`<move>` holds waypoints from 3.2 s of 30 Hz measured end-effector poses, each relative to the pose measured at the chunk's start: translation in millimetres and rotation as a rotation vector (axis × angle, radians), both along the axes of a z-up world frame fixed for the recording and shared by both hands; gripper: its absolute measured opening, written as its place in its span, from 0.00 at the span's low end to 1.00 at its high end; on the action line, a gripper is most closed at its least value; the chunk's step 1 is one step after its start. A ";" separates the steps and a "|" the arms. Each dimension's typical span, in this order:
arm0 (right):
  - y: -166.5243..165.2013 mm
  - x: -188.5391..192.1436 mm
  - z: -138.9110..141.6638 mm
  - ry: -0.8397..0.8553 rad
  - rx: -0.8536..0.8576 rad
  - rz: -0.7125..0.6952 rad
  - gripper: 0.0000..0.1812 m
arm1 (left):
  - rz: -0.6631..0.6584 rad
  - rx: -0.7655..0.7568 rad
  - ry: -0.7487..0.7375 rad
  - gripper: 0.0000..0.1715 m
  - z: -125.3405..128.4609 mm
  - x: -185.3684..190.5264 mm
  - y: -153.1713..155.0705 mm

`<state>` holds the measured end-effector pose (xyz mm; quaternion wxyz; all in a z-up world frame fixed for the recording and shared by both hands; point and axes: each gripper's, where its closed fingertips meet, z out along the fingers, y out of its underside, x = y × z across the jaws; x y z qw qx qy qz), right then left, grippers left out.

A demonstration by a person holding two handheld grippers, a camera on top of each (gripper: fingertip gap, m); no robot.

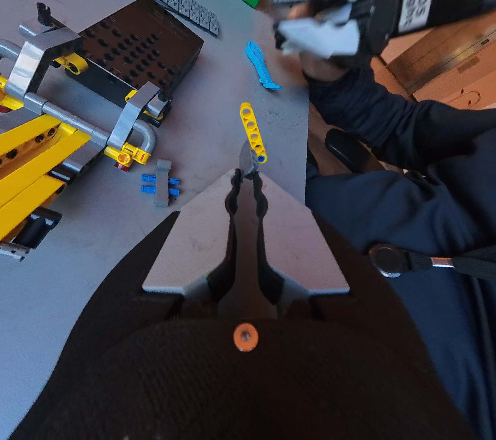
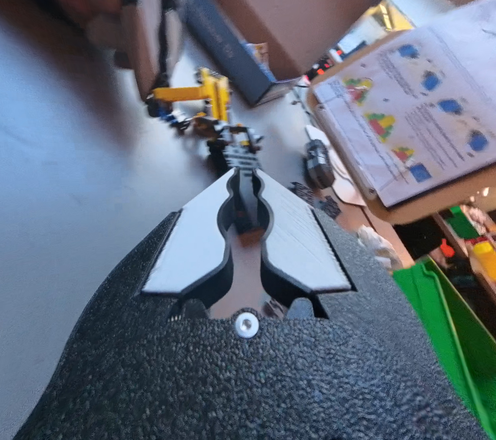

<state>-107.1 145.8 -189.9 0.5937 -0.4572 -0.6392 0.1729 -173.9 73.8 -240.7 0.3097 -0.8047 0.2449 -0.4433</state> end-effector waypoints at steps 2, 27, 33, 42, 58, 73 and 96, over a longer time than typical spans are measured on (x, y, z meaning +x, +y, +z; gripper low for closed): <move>12.1 22.2 27.1 0.088 -0.103 -0.019 0.05 | -0.003 0.002 0.008 0.04 -0.8 0.4 -0.3; -12.1 76.1 -35.8 -0.196 -0.532 -0.017 0.19 | -0.130 -0.049 -0.082 0.04 5.0 31.1 -14.8; -66.6 6.0 -42.1 -0.229 -0.514 0.127 0.18 | -0.146 -0.002 -0.115 0.04 13.6 37.1 -18.1; -75.7 -20.8 -35.8 -0.214 -0.472 0.118 0.05 | -0.141 0.011 -0.114 0.04 14.5 36.7 -17.7; -77.4 -29.0 -39.2 -0.296 -0.158 0.056 0.00 | -0.136 0.016 -0.136 0.07 17.8 39.5 -15.8; -59.3 -40.5 -42.8 -0.246 0.004 -0.049 0.00 | 0.070 0.335 0.126 0.02 19.3 24.4 5.8; -66.6 -30.9 -31.1 -0.097 -0.595 0.150 0.16 | 0.018 0.183 -0.120 0.00 31.7 33.0 -1.5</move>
